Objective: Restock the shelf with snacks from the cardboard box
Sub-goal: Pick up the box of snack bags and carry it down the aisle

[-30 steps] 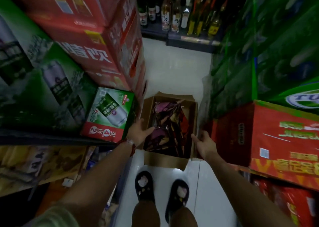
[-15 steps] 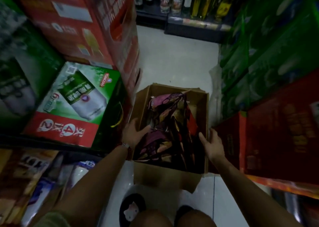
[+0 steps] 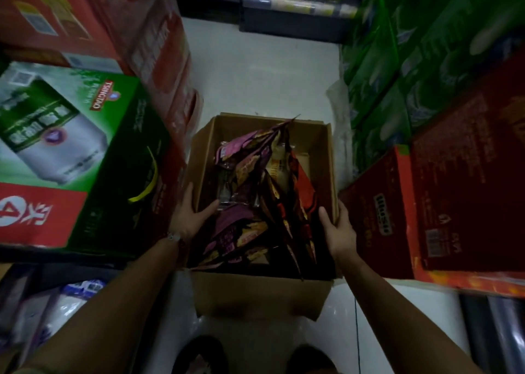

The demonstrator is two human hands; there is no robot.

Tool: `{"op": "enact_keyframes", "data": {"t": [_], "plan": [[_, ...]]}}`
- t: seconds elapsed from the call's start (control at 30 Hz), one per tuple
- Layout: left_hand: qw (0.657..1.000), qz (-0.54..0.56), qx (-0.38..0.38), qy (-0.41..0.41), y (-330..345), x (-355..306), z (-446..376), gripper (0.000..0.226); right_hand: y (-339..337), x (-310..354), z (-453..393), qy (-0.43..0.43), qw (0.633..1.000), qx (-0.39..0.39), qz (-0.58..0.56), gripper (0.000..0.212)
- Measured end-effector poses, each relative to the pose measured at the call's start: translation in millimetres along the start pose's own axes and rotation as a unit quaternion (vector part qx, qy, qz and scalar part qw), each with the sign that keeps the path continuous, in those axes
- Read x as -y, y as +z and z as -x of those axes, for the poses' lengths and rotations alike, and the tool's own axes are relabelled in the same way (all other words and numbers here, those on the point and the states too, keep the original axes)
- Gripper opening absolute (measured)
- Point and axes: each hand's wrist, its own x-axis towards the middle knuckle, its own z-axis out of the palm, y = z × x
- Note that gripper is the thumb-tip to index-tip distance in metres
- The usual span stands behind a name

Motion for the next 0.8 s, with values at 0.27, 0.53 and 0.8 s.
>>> {"op": "enact_keyframes", "data": {"t": [0.27, 0.53, 0.8], "plan": [[0.999, 0.005, 0.015, 0.049, 11, -4, 3, 0.071, 2, -10, -10, -0.021, 1.000, 0.003, 0.007, 0.046], [0.996, 0.017, -0.041, 0.081, 16, -19, 12, 0.042, 3, -8, -7, -0.031, 0.997, -0.024, 0.061, 0.042], [0.996, 0.044, -0.037, 0.062, -11, -50, 55, 0.042, -30, 33, 38, -0.022, 0.996, -0.016, 0.084, 0.042]]}}
